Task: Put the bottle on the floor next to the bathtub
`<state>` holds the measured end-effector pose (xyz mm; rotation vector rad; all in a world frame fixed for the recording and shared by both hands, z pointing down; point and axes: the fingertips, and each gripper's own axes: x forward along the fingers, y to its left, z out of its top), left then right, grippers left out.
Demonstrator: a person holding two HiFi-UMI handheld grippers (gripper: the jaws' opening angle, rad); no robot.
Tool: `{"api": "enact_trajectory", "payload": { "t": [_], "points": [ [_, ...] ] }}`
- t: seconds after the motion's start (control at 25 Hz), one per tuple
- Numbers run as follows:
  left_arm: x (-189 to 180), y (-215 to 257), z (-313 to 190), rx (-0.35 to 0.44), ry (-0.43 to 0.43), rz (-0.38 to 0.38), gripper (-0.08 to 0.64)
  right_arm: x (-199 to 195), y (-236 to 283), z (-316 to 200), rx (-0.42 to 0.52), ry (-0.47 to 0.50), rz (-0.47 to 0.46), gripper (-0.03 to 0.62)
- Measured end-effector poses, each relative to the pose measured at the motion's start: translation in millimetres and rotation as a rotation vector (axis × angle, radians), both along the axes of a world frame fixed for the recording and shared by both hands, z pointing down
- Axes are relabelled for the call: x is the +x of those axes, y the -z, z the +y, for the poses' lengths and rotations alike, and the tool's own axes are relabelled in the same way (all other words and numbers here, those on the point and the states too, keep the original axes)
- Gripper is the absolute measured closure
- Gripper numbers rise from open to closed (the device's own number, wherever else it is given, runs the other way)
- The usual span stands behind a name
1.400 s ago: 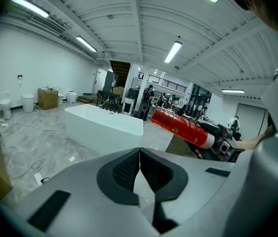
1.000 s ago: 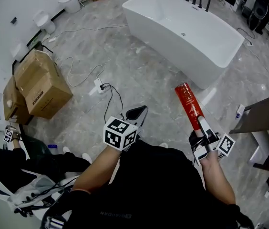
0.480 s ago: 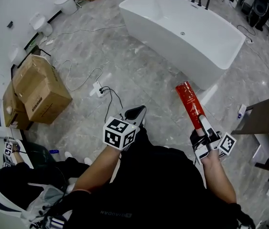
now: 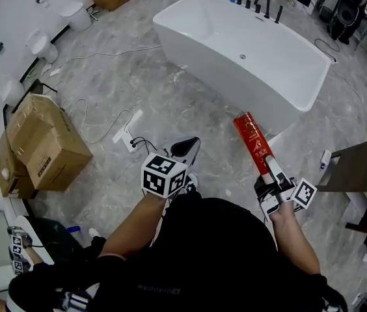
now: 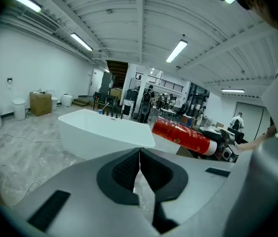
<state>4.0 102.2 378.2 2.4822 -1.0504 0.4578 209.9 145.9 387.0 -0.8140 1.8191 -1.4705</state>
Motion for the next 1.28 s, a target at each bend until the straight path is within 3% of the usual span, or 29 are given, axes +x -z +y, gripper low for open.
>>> {"api": "enact_trajectory", "payload": {
  "t": [0.44,0.64,1.04,1.28],
  "points": [
    [-72,-10,-114,-0.023,-0.072,0.002,0.543,-66,-1,-102,-0.024,-0.095,0.013,0.299],
    [-78,-13,-139,-0.013,-0.121,0.006,0.543,-77,-8,-125,-0.027,-0.13,0.019,0.299],
    [-86,-33,-181,-0.076,-0.135,0.002,0.543,-83,-15,-175,-0.057,-0.134,0.046,0.299],
    [-76,-39,-227,-0.07,-0.119,-0.014,0.543,-70,-34,-227,-0.08,-0.115,0.044,0.299]
  ]
}}
